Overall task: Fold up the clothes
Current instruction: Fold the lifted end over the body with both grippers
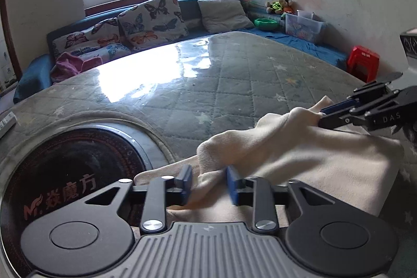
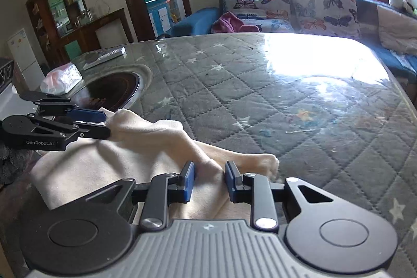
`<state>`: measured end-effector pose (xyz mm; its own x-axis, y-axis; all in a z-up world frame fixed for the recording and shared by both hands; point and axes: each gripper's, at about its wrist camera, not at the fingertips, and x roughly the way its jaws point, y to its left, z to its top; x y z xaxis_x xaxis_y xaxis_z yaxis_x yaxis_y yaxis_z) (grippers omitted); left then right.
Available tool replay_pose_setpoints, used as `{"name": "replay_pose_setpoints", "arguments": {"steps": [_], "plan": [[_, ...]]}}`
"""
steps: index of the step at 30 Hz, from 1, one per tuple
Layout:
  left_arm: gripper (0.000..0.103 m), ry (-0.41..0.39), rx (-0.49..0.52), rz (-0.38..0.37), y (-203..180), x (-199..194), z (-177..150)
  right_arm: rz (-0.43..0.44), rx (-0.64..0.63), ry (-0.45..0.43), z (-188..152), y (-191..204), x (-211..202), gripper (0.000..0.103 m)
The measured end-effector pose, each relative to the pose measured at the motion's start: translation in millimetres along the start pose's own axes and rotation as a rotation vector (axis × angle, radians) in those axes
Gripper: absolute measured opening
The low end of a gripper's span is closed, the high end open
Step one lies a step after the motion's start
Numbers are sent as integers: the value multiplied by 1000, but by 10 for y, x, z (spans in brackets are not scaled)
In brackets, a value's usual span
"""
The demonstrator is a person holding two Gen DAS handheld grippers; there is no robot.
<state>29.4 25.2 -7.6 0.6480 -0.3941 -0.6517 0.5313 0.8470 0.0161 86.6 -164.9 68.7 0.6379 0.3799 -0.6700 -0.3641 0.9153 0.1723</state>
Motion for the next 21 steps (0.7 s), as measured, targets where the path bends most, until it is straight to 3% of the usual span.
{"name": "replay_pose_setpoints", "arguments": {"steps": [3, 7, 9, 13, 15, 21], "plan": [[11, -29, 34, 41, -61, -36, 42, -21, -18, -13, 1, 61, -4, 9], [11, -133, 76, 89, -158, -148, 135, -98, -89, -69, 26, 165, -88, 8], [12, -110, 63, 96, -149, -32, 158, -131, -119, -92, 37, 204, -118, 8], [16, -37, 27, 110, -112, 243, 130, -147, -101, -38, -13, 165, 66, 12], [18, -38, 23, 106, -103, 238, 139, -154, -89, -52, 20, 165, 16, 12], [19, -36, 26, 104, -97, 266, 180, -65, -123, -84, 197, 403, -2, 13]]}}
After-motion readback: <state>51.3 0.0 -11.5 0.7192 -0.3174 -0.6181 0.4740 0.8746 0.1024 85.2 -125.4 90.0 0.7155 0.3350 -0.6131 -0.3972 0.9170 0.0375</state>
